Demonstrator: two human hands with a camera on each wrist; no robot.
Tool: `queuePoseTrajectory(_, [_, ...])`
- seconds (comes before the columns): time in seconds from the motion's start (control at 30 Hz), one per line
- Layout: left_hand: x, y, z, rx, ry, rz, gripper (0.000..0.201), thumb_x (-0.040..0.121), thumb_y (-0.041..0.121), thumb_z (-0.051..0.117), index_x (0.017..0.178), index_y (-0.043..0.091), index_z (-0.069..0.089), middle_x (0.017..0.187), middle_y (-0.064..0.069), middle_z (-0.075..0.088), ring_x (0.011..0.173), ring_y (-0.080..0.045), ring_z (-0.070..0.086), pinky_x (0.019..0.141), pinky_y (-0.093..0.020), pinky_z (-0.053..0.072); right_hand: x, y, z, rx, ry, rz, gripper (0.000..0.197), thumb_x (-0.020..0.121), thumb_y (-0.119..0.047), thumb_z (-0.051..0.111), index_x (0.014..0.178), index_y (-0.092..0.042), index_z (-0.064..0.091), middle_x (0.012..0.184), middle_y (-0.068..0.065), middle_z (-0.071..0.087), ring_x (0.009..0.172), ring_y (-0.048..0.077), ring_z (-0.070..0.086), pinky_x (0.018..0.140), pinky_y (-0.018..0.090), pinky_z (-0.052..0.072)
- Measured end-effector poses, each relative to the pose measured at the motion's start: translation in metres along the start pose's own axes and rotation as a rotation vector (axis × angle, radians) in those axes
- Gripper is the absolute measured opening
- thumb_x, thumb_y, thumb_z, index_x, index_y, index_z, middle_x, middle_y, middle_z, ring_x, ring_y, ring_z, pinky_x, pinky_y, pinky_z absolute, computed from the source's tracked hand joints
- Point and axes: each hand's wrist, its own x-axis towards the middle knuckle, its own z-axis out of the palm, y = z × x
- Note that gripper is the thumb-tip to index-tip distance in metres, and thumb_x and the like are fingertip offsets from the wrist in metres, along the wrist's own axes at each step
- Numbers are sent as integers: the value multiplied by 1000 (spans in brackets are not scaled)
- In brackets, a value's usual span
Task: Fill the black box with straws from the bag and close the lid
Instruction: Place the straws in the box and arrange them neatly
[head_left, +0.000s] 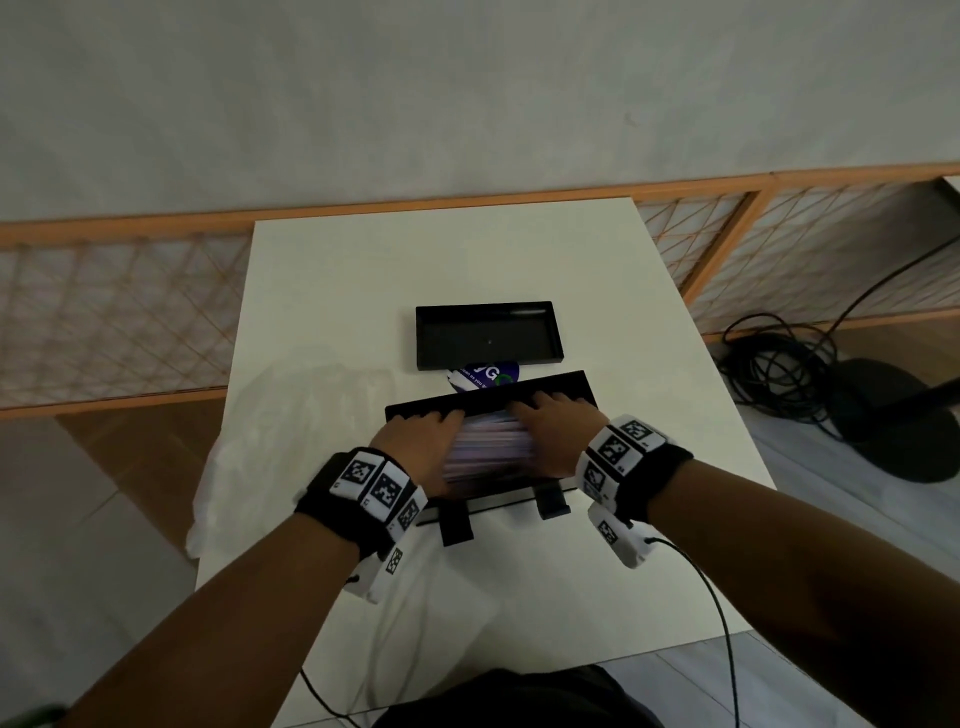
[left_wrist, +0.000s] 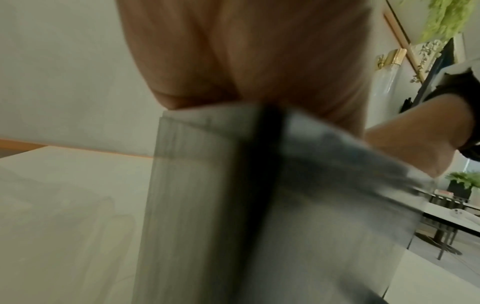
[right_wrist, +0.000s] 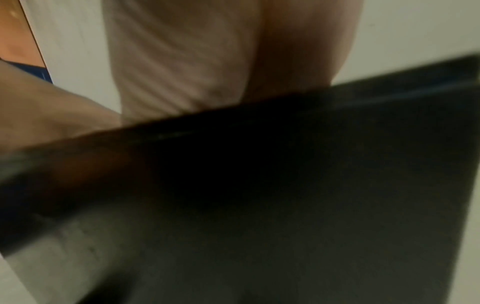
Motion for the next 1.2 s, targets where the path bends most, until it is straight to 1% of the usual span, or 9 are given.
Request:
queuePoseTrajectory(0.17, [1,3,1,75,0,-55,79,74,52,66,135,16,32,129,-9,50,111,-27,53,92,-36,38,5,-1,-3,-14,1,-40,70,74,-62,62,133,-37,34,116,5,61,103,31,61,84,40,51])
queuePoseTrajectory(0.3, [4,6,0,93,-4,-84,76,70,52,70,128,17,36,123,-8,55,108,-26,55,92,-37,37,3,-3,-8,-47,5,-69,71,74,-65,59,132,-30,36,114,6,63,101,31,63,88,41,47])
queuePoseTrajectory(0.57, [-2,5,-1,42,192,-138,73,74,56,64,128,14,38,118,-12,54,102,-32,54,85,-37,39,-1,-16,-11,-131,126,24,73,73,-45,70,130,-21,31,112,10,57,100,33,57,86,43,43])
queuePoseTrajectory(0.7, [-9,-5,-2,-18,238,-102,70,75,40,68,133,14,38,116,-15,55,101,-35,54,85,-39,40,-6,-23,-10,-171,212,45,88,44,-53,82,114,-21,39,85,7,63,69,27,60,60,37,48])
queuePoseTrajectory(0.77, [-13,-11,-4,-66,241,-41,71,73,28,71,135,12,40,115,-17,56,101,-37,54,85,-41,42,-4,-22,-8,-155,286,30,89,40,-55,82,112,-21,44,81,6,63,65,27,60,55,36,48])
queuePoseTrajectory(0.83, [-15,-17,-7,-122,240,27,71,74,22,71,137,10,40,117,-19,55,103,-38,54,87,-42,43,-7,-22,-12,-133,331,48,79,49,-46,82,116,-20,48,86,6,64,71,28,61,59,39,49])
queuePoseTrajectory(0.97, [-21,-22,-15,-113,234,47,71,81,27,64,143,17,30,132,-10,46,114,-31,49,93,-40,42,-9,-15,-20,-51,221,-9,71,76,-42,67,137,-23,35,120,6,54,108,31,53,90,42,41])
queuePoseTrajectory(1.07, [-27,-27,-15,-174,188,49,70,81,32,65,142,21,31,129,-7,46,113,-27,49,93,-36,42,-10,-8,-26,33,174,-71,75,80,-44,63,143,-27,27,132,3,46,121,27,46,99,41,40])
queuePoseTrajectory(1.2, [-32,-31,-26,-317,101,68,64,81,41,66,137,26,40,122,-2,49,111,-20,51,94,-34,45,-17,1,-40,200,25,-83,84,77,-50,66,146,-34,21,141,0,43,128,24,43,102,42,42])
